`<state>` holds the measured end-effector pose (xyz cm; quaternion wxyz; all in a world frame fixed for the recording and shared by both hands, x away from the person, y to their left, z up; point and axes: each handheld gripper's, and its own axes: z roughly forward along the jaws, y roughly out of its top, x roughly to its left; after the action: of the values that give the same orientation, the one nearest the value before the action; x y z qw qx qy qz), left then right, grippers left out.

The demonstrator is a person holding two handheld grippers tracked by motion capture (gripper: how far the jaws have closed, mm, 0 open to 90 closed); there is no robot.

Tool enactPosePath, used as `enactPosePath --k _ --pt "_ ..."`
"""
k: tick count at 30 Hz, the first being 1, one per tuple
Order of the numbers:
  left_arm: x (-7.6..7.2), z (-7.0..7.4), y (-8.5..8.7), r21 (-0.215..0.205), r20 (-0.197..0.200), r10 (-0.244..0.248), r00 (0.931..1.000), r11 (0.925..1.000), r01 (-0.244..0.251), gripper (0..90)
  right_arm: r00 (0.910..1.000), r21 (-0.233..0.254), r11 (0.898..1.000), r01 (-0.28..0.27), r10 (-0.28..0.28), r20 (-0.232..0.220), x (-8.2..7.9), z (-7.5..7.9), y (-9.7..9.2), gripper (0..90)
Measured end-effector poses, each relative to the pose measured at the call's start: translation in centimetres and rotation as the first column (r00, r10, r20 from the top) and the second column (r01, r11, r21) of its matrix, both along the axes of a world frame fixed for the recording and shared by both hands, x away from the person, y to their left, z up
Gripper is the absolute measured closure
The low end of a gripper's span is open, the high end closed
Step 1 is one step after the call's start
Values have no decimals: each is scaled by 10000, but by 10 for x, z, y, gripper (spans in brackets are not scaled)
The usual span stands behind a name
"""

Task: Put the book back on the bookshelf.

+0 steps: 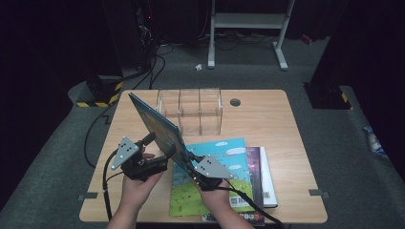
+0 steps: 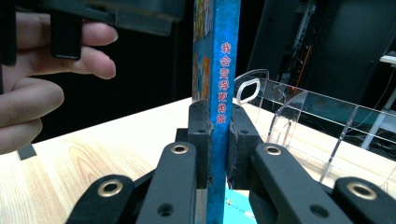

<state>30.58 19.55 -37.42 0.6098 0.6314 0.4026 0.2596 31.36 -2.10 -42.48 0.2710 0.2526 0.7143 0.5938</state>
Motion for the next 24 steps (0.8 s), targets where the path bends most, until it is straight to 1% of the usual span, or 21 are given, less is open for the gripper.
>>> enactPosePath --k 3,4,7,8,12,17,18,20,22,24 --pt "0 2 -3 -10 34 -62 10000 10000 62 145 10000 -50 10000 -6 7 45 0 0 2 823" --pt "0 3 -6 63 46 -65 10000 10000 65 144 10000 -57 10000 -2 2 45 -1 -1 3 823" --pt "0 4 -9 101 68 -12 10000 9999 12 135 10000 -30 10000 33 -33 51 -1 -1 3 821" --pt "1 4 -10 32 -14 -9 10000 10000 9 135 10000 22 10000 61 -61 0 0 -1 3 822" --pt "2 4 -10 86 -21 127 9999 9999 -127 124 9999 2 9999 109 -109 35 1 -1 3 820" --pt "0 5 -10 36 -159 73 9998 10000 -72 140 9998 17 9998 181 -181 44 -1 -2 5 818" --pt "-1 5 -9 45 -168 107 9998 9999 -106 140 9997 -30 9998 180 -180 147 -2 -3 6 817" --pt "-3 5 -9 79 -165 203 9997 9998 -202 138 9996 -57 9998 212 -211 197 -3 -3 7 815" --pt "-7 6 -11 101 -193 464 9987 9989 -462 138 9995 -107 9997 222 -219 248 -4 -3 8 815" --pt "-9 6 -13 110 -225 602 9979 9981 -600 146 9993 -94 9996 255 -252 280 -4 -4 8 814"
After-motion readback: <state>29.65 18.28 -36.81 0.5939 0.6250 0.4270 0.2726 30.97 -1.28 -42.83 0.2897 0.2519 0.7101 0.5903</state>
